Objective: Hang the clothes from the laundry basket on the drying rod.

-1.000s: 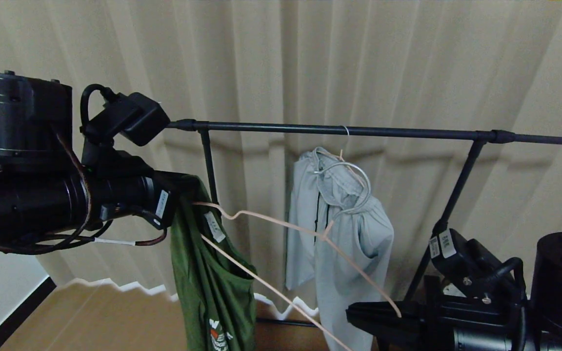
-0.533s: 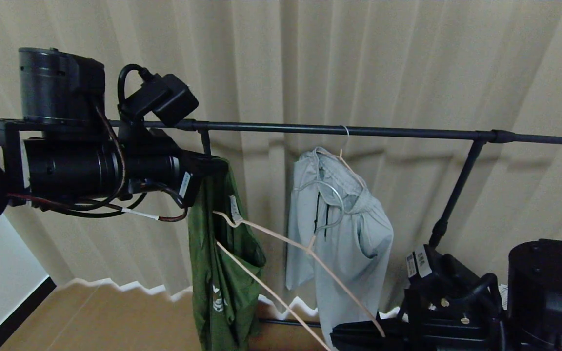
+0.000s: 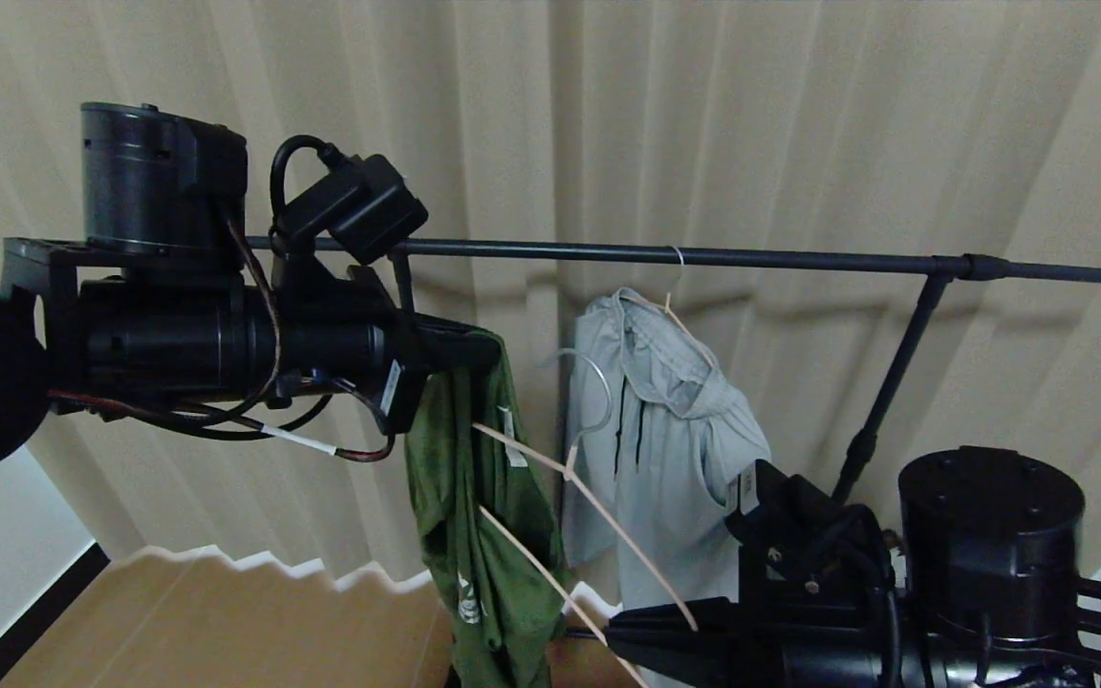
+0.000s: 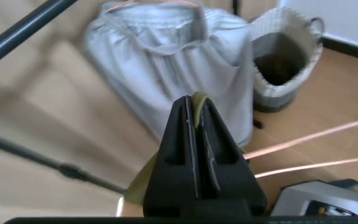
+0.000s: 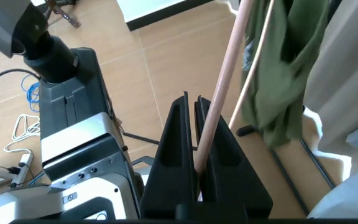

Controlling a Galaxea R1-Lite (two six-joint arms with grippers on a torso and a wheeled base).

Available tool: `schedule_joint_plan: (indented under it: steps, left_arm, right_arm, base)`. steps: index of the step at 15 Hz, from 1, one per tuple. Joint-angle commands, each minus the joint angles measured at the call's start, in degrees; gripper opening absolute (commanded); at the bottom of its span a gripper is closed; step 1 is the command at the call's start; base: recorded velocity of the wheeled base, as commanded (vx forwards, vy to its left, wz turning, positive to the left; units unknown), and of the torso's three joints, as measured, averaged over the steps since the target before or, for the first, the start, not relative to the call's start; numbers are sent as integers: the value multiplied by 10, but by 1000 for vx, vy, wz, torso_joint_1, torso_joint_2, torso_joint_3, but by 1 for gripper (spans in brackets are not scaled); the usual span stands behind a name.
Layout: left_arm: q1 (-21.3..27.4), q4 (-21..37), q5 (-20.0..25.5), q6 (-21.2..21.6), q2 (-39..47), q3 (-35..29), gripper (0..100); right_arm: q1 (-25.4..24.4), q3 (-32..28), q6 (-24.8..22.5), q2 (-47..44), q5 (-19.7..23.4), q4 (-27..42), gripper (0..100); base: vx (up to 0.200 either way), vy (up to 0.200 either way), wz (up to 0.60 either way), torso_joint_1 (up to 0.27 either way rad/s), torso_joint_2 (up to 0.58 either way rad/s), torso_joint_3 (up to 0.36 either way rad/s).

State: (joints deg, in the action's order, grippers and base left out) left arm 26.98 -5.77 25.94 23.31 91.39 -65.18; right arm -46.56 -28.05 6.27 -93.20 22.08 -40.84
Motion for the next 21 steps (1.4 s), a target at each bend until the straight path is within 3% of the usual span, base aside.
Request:
schedule_joint_plan:
  steps: [1, 4, 6, 10, 13, 21]
  left_arm:
    - [9, 0, 11, 0, -22, 8, 0]
    - [11, 0, 45, 0, -50, 26, 0]
    - [11, 0, 53, 12, -59, 32, 0]
    - [27, -6, 53, 24, -47, 35, 0]
    - [33, -87, 49, 19, -20, 54, 0]
    - [41, -89, 51, 29, -57, 102, 0]
  right_arm:
    - [39, -24, -19, -30, -3, 1, 0]
    - [97, -25, -93, -37, -5, 5, 0]
    - [121, -27, -116, -37, -5, 4, 0]
    - [115, -27, -118, -39, -4, 1, 0]
    - [86, -26, -116, -36, -3, -1, 0]
    - [96, -55, -97, -32, -4, 0, 0]
  base:
    - [0, 0, 0, 0, 0, 0]
    - [0, 0, 0, 0, 0, 0]
    - [0, 0, 0, 0, 0, 0]
    - [0, 0, 0, 0, 0, 0]
    - [0, 0, 0, 0, 0, 0]
    - [0, 0, 0, 0, 0, 0]
